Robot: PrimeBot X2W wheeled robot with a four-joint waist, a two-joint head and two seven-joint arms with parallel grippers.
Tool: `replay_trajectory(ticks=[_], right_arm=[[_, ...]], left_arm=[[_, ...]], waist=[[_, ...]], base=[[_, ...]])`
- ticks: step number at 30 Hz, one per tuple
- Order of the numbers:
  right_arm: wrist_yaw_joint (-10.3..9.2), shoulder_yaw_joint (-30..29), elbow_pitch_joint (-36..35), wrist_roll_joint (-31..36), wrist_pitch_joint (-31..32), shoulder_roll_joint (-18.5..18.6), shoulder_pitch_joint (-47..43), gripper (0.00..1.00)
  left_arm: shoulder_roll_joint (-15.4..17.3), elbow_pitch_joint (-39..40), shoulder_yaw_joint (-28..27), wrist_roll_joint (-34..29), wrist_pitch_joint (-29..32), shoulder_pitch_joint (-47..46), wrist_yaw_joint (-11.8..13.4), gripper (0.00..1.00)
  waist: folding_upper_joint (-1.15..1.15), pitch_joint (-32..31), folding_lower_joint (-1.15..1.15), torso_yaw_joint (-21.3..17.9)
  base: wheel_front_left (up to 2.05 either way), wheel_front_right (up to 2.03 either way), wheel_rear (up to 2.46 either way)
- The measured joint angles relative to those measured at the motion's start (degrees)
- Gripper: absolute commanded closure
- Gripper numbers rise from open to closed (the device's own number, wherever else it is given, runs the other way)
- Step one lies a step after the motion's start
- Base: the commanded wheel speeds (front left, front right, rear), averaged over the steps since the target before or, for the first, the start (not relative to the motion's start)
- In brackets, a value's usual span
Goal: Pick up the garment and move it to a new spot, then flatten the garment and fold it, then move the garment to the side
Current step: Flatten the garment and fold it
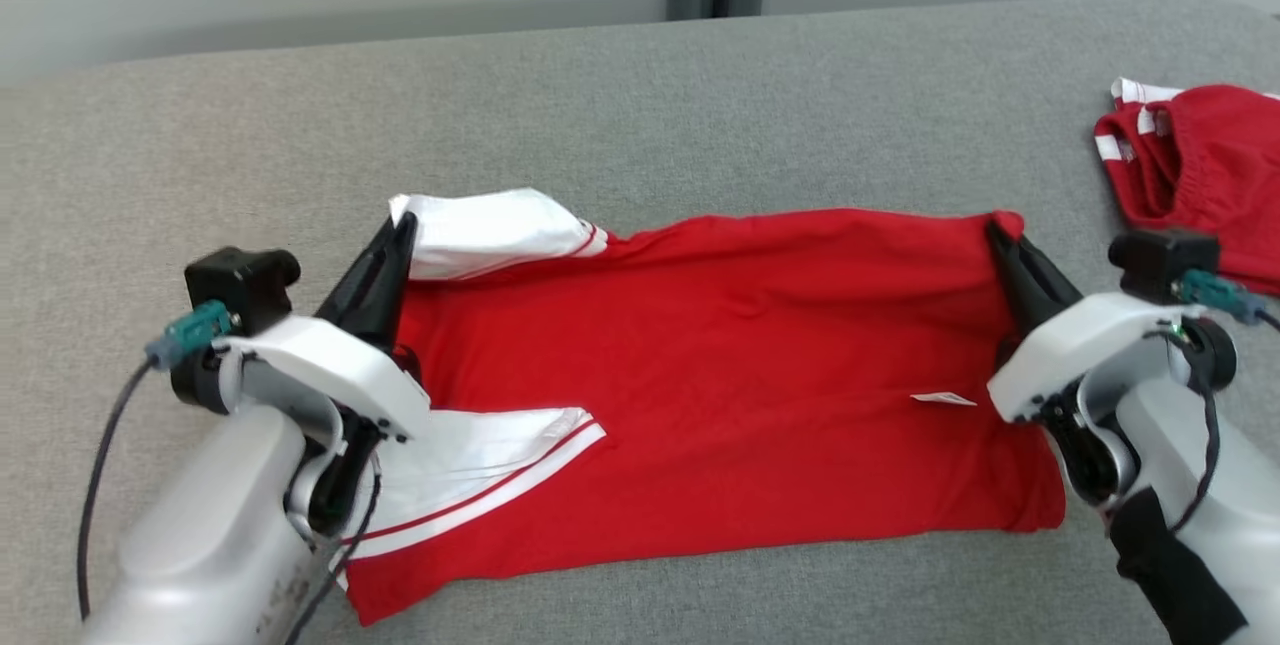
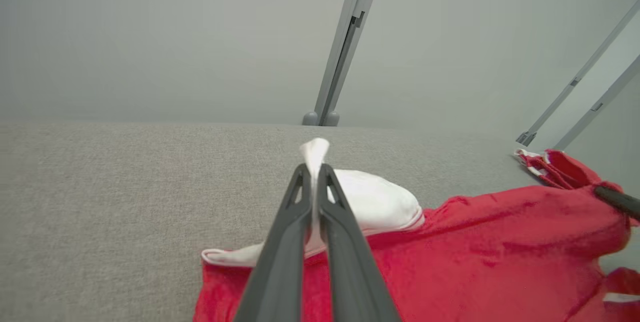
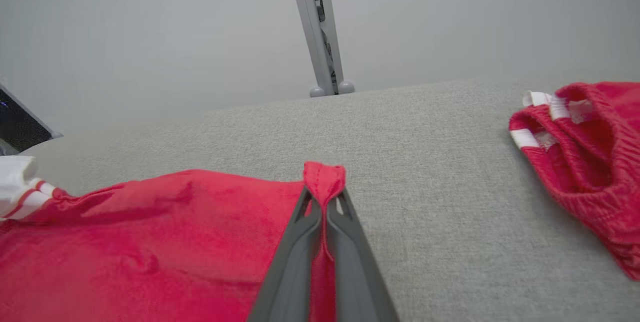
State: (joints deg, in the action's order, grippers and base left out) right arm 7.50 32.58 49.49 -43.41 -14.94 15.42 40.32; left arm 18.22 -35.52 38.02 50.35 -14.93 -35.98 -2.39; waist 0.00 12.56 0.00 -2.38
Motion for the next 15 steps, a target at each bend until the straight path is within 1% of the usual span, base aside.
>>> replay_trajectory(ticks=[3,7,12,15], right_arm=[[0.00,-3.9,-3.6,2.5,0.0,0.3,-4.9,1.00],[0.00,-8.1,-7.1,5.1,-0.1,0.0,-10.5,1.00],[0.00,-11.0,-8.7,6.8,-0.1,-1.0,-15.6,1.00],[0.00,-12.4,-9.2,7.5,-0.1,-1.4,-17.4,1.00]], left_arm=[[-0.5,4.7,-2.3,-1.4,-0.1,4.9,1.4,1.00],[-1.1,8.8,-4.1,-2.7,-0.1,11.1,2.6,1.00],[-2.5,12.3,-7.1,-3.5,-0.1,17.0,3.5,1.00],[-3.3,13.5,-8.4,-3.9,-0.1,20.6,3.5,1.00]], waist=[[0.00,-1.2,0.00,0.6],[0.00,-2.5,0.00,1.1],[0.00,-3.4,0.00,1.0],[0.00,-3.7,0.00,1.0]], base=[[0.00,0.00,0.00],[0.00,0.00,0.00],[0.00,0.00,0.00],[0.00,0.00,0.00]])
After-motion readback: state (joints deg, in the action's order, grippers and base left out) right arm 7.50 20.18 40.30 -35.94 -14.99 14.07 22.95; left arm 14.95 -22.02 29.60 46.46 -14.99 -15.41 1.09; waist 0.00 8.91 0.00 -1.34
